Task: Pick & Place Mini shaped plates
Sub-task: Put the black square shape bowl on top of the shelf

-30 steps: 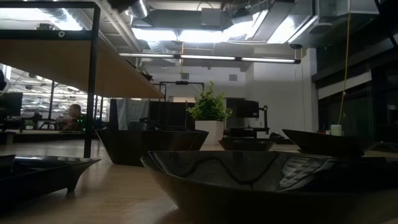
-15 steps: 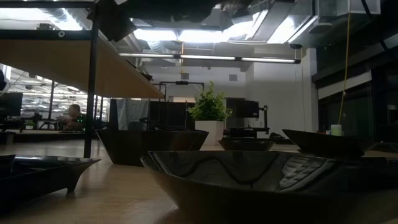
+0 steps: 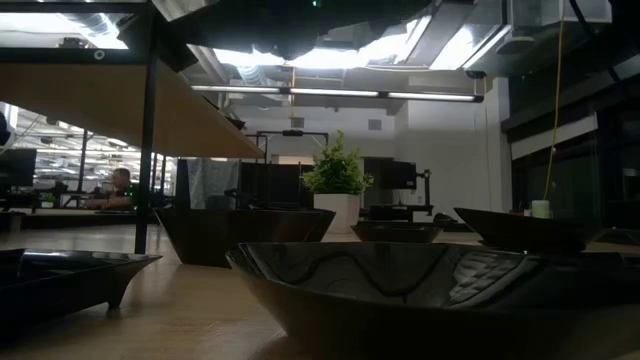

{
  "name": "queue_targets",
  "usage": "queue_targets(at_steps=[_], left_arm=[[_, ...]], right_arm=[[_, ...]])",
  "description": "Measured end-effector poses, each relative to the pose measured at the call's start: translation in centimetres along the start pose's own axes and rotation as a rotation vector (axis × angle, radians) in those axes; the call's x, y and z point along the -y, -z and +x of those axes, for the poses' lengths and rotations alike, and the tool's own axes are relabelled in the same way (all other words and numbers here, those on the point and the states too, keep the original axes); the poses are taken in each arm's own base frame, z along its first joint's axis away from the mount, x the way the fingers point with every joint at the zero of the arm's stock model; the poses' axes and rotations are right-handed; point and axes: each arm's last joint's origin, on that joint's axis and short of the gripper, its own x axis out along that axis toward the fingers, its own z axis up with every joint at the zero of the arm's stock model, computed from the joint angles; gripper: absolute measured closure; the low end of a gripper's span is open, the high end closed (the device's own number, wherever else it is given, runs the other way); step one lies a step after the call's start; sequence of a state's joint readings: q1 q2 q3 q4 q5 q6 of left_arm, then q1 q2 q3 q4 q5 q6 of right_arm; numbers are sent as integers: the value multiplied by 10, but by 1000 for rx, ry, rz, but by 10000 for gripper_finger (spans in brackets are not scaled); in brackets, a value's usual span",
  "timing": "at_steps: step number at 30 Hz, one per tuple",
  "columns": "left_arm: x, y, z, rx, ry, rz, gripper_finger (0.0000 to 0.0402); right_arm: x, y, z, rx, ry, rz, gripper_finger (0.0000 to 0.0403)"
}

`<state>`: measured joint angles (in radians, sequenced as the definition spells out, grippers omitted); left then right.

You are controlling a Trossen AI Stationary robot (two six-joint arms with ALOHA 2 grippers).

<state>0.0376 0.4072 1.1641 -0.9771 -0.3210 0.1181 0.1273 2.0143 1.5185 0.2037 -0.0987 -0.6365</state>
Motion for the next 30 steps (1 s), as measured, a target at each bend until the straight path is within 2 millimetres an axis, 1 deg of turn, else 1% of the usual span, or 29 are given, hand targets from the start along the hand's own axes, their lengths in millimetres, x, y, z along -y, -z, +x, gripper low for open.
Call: queue_targets(at_steps=[3,10,18,24,27,30], left_arm=[[0,0,0,0,0,0,398],[0,0,0,0,0,0,398],[0,0,0,0,0,0,398],[0,0,0,0,0,0,398],[0,0,0,0,0,0,398],[0,0,0,0,0,0,398]], right_arm=[[2,1,0,-1,5,1,393],[8,7,-1,-17,14,14,367],[9,9,-1,-27,13,18,347],[10,9,-1,-26,14,89,340],[14,-1,-11,-26,13,98,340],[23,-13,-28,-70,67,140,344]])
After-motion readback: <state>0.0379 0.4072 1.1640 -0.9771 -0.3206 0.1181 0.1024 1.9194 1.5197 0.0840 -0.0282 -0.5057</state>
